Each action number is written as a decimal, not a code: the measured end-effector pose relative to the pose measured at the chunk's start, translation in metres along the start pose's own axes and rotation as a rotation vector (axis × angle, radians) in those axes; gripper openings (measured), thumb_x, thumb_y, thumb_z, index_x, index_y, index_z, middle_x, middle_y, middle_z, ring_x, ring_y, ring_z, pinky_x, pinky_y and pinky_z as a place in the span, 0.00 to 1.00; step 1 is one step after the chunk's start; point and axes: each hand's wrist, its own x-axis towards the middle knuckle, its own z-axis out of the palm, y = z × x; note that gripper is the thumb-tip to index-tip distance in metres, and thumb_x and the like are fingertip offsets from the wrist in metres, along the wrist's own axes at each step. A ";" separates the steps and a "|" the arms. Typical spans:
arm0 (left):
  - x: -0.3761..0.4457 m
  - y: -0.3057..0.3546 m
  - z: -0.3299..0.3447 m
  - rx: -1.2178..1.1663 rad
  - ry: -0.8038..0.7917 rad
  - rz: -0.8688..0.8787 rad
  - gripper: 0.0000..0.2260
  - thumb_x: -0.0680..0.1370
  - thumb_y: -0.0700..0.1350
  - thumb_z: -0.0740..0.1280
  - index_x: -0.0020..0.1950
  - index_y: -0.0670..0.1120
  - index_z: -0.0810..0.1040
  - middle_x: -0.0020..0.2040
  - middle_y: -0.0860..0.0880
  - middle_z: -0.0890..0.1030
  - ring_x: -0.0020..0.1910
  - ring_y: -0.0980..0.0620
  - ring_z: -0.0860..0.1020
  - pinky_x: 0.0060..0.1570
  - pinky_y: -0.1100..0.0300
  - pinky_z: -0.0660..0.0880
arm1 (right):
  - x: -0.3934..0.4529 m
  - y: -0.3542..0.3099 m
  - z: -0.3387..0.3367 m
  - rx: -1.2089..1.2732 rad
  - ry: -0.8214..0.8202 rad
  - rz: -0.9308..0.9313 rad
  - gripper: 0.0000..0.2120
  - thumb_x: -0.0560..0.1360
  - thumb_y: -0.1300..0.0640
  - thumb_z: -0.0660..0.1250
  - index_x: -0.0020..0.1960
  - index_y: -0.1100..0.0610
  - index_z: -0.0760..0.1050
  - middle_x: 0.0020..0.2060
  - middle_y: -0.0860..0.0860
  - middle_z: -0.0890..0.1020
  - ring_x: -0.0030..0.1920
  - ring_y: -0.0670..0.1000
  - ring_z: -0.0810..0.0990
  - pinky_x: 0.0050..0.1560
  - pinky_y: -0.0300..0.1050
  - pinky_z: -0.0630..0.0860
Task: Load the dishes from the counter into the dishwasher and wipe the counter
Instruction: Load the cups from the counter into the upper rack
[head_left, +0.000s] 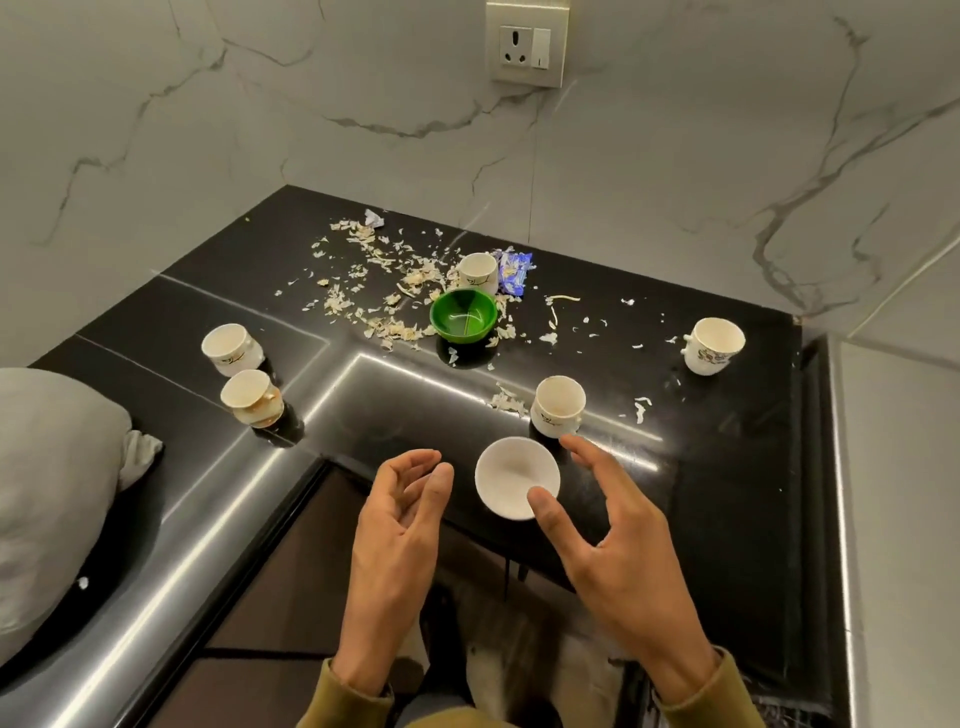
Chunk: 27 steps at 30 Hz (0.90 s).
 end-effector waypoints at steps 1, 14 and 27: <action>0.008 -0.001 -0.002 -0.005 -0.012 -0.001 0.21 0.72 0.61 0.65 0.62 0.56 0.76 0.59 0.60 0.80 0.56 0.72 0.76 0.47 0.76 0.72 | 0.007 -0.002 0.003 -0.005 0.013 -0.001 0.29 0.73 0.36 0.66 0.72 0.39 0.65 0.67 0.35 0.71 0.66 0.32 0.66 0.57 0.22 0.61; 0.125 0.007 -0.054 -0.072 -0.079 0.013 0.20 0.72 0.60 0.66 0.61 0.54 0.77 0.58 0.58 0.81 0.57 0.70 0.77 0.49 0.79 0.71 | 0.120 -0.034 0.062 -0.155 0.118 0.009 0.26 0.73 0.44 0.71 0.69 0.47 0.71 0.62 0.41 0.76 0.61 0.40 0.73 0.62 0.37 0.69; 0.174 -0.003 -0.069 -0.064 -0.141 -0.024 0.21 0.71 0.60 0.65 0.62 0.53 0.77 0.58 0.57 0.81 0.56 0.70 0.77 0.46 0.79 0.71 | 0.173 0.056 0.051 -0.376 0.064 0.439 0.39 0.73 0.46 0.72 0.77 0.53 0.58 0.73 0.54 0.67 0.69 0.58 0.69 0.66 0.54 0.68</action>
